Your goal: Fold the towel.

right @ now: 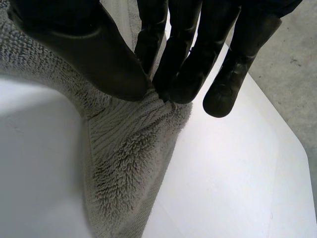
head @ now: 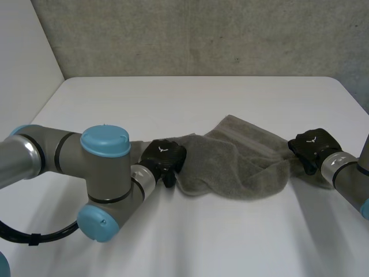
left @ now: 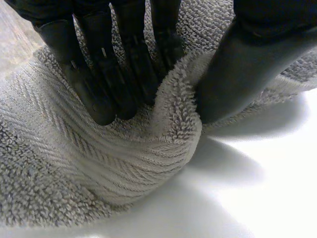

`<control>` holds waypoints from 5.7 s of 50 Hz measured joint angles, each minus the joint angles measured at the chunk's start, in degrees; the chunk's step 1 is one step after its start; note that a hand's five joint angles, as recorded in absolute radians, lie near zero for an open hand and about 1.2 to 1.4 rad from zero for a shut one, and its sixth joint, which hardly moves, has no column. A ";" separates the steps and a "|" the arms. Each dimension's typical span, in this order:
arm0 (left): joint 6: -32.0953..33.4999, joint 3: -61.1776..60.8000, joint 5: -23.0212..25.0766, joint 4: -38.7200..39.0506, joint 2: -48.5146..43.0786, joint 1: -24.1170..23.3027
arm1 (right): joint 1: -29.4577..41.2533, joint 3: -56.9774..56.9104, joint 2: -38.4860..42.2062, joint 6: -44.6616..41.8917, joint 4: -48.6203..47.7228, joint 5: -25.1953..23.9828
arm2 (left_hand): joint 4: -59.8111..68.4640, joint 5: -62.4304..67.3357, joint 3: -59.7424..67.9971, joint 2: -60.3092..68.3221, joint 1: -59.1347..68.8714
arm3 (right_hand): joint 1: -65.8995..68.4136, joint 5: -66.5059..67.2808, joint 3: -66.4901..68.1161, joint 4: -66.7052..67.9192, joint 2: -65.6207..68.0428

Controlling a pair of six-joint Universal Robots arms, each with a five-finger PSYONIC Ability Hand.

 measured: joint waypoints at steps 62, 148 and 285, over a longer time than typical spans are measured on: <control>12.72 -22.07 9.01 2.98 18.17 16.88 | 7.97 -1.86 -7.90 1.10 13.59 -0.04 | 12.96 12.11 14.40 12.41 10.00 | 0.22 0.00 0.23 0.07 0.57; 2.36 -13.53 8.25 4.99 14.04 16.56 | -7.98 28.51 -13.51 -2.27 -10.18 -17.88 | 12.96 12.12 14.41 12.42 10.01 | -37.57 -38.03 -38.40 -38.21 -36.47; 11.76 1.44 3.76 -2.91 7.28 22.31 | -1.38 -12.35 -3.41 2.37 18.34 -7.56 | 13.14 -6.05 14.31 12.74 12.60 | 0.29 0.02 0.27 0.05 0.60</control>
